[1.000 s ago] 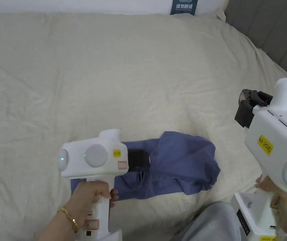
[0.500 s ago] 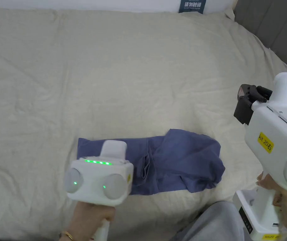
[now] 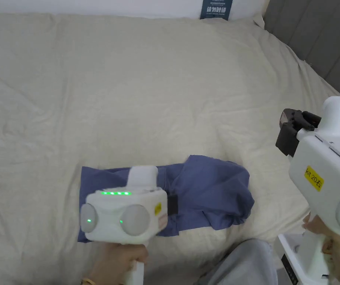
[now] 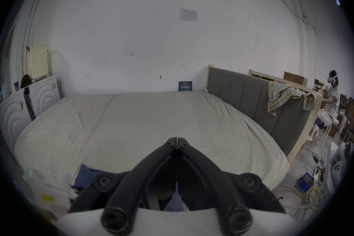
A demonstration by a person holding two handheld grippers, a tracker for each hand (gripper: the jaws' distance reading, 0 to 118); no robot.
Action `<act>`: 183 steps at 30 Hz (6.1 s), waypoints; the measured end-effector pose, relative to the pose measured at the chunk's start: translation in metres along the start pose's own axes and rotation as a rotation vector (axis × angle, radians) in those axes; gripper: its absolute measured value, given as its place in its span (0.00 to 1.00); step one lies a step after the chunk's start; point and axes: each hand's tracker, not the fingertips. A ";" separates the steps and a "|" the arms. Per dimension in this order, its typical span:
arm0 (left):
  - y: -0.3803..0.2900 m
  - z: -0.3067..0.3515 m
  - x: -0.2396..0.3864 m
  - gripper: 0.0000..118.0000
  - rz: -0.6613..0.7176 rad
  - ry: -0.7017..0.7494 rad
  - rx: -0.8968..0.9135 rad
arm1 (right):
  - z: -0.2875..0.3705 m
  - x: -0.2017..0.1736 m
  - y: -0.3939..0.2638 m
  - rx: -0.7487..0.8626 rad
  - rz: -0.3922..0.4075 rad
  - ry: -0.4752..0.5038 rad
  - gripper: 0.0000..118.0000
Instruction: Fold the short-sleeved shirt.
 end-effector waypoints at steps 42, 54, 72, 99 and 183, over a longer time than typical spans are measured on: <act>0.015 0.033 -0.178 0.11 0.625 -0.013 -0.087 | -0.010 -0.023 0.005 -0.064 0.005 0.085 0.00; 0.026 0.159 -0.237 0.11 0.490 0.396 0.096 | -0.010 -0.037 0.010 -0.042 0.022 0.119 0.00; 0.033 0.056 -0.043 0.11 0.052 0.107 -0.045 | 0.000 -0.041 0.007 -0.034 0.003 0.146 0.00; -0.038 -0.029 0.010 0.11 -0.173 0.211 -0.185 | 0.009 -0.009 0.007 -0.023 -0.036 0.077 0.00; 0.060 0.087 -0.260 0.23 0.363 0.118 -0.252 | -0.013 -0.119 0.042 0.020 -0.064 0.290 0.00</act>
